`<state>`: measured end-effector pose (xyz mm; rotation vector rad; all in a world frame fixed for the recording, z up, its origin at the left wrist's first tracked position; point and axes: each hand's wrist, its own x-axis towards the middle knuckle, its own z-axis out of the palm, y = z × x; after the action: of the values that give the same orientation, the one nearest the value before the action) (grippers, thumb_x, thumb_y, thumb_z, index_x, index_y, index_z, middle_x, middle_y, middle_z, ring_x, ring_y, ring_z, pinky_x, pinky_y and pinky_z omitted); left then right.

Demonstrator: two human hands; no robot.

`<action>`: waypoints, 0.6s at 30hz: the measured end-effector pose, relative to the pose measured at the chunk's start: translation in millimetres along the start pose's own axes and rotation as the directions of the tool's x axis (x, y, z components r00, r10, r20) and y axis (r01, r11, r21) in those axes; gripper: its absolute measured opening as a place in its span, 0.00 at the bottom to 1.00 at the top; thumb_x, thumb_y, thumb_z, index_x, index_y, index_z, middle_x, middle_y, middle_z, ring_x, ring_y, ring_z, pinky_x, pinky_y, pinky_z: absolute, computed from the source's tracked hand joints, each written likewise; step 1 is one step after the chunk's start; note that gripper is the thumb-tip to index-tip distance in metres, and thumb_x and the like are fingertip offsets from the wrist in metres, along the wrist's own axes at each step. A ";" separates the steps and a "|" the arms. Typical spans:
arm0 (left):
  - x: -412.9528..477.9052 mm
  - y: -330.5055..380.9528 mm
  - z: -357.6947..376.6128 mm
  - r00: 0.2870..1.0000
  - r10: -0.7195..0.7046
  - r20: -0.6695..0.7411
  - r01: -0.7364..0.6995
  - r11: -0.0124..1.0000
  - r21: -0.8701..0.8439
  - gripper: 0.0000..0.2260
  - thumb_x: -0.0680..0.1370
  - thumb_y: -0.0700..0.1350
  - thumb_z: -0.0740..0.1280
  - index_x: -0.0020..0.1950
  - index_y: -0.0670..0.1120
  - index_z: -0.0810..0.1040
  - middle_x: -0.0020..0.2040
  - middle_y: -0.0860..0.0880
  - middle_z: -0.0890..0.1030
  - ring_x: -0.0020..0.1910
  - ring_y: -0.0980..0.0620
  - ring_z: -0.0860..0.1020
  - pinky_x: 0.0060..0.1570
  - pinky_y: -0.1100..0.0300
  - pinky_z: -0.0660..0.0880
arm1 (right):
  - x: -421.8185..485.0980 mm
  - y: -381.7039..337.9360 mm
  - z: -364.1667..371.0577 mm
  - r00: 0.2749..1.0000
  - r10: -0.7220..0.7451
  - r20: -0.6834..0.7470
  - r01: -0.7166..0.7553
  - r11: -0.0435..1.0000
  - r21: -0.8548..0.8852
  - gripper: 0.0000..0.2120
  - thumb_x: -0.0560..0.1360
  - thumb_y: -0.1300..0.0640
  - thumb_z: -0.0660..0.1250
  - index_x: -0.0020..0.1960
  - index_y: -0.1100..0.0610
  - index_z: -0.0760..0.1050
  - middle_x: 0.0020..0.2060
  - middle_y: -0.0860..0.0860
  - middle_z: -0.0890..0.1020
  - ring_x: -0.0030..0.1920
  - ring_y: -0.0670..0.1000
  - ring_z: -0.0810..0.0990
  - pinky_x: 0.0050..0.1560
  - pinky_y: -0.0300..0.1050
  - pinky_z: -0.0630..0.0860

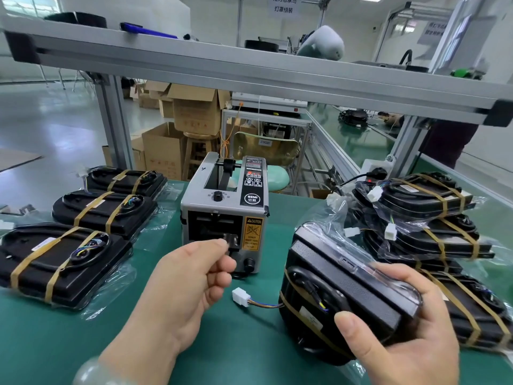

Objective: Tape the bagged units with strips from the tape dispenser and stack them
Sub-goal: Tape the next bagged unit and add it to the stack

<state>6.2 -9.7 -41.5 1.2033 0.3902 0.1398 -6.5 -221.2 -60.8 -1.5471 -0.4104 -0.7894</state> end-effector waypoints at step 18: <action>-50.3 -3.9 19.2 0.927 0.268 0.261 -0.362 0.823 0.439 0.13 0.66 0.64 0.68 0.35 0.57 0.84 0.63 0.66 0.73 0.62 0.76 0.66 0.70 0.56 0.61 | -12.6 -5.5 13.9 0.956 -0.199 0.215 0.237 0.957 -0.167 0.24 0.57 0.49 0.76 0.50 0.55 0.76 0.48 0.48 0.82 0.49 0.52 0.81 0.48 0.44 0.77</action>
<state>-33.6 -43.5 -28.2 1.7604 0.0460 0.2227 -15.7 -204.5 -65.2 -1.7887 -0.6773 -0.8693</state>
